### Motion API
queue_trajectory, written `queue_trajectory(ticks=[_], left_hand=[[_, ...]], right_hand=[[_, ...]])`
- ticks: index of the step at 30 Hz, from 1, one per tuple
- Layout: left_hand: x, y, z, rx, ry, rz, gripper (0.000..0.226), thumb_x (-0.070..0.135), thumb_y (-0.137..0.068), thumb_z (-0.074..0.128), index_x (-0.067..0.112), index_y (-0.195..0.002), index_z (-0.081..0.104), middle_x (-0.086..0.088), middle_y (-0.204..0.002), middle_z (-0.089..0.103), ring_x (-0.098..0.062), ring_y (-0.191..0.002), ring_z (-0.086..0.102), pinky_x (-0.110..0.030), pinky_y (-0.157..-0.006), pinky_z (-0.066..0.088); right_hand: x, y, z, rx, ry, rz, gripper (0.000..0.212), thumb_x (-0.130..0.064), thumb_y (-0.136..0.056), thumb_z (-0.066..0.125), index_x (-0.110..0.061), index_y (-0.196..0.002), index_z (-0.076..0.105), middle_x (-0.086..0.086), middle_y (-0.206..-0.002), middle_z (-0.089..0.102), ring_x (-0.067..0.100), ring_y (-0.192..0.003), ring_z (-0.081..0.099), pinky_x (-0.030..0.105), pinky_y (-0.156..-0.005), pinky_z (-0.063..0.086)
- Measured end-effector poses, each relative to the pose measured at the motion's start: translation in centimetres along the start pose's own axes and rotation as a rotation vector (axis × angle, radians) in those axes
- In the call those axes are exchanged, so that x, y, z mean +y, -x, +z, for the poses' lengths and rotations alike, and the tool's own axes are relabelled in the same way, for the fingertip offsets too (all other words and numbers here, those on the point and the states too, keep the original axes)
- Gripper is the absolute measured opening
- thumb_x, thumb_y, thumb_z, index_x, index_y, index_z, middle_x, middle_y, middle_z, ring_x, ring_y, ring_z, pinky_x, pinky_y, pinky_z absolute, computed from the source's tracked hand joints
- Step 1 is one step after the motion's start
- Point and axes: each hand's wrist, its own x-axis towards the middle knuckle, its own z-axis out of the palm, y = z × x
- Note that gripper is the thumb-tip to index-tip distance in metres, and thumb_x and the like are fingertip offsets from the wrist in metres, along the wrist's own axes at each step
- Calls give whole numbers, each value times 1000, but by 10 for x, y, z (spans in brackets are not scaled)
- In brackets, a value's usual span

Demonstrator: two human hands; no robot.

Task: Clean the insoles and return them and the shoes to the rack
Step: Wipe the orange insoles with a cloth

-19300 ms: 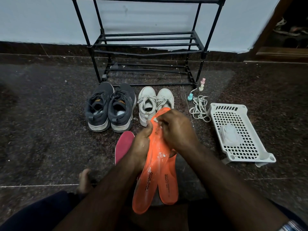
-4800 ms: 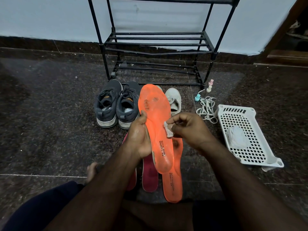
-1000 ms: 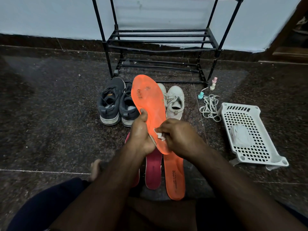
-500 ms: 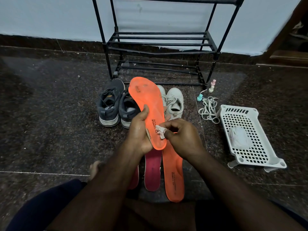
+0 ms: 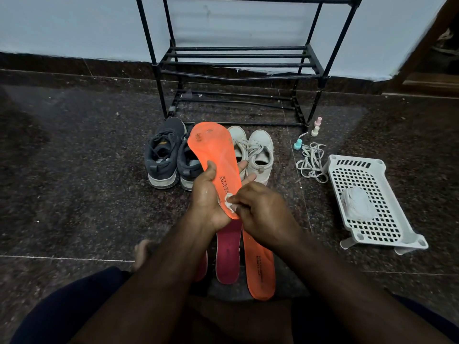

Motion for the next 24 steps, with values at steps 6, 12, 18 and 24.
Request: queue_trajectory(ticks=[6,12,18,24], left_hand=[[-9,-1,-2,1,31,17,67,58,-101,37,0,-122,63,-16,-110,72,-29,-101,70,-39,-103,47],[-4,-1,0,-7,-43,-9,76,64,-100,28,2,-127,62,-22,-126,66,-35,-129,55,-51,-112,38],[-9,2,2,20,-28,-8,73,61,-101,30,-1,-119,65,-20,-119,70,-31,-112,67,-41,-100,48],[-14,1,2,58,12,-5,66,56,-101,36,0,-99,73,-13,-93,74,-25,-85,71,-35,-91,49]], right_hand=[[2,-16,4,74,137,-18,23,-1,-80,62,-6,-100,73,9,-86,60,30,-79,58,40,-71,50],[-2,-4,-3,-84,103,4,20,-5,-76,66,-12,-91,77,7,-82,66,28,-78,65,39,-67,54],[-3,-11,-4,45,91,4,20,-15,-83,56,-9,-88,75,8,-79,62,27,-74,62,40,-63,52],[-3,-15,2,11,172,67,17,-14,-82,62,-9,-92,75,11,-80,65,32,-76,64,36,-64,51]])
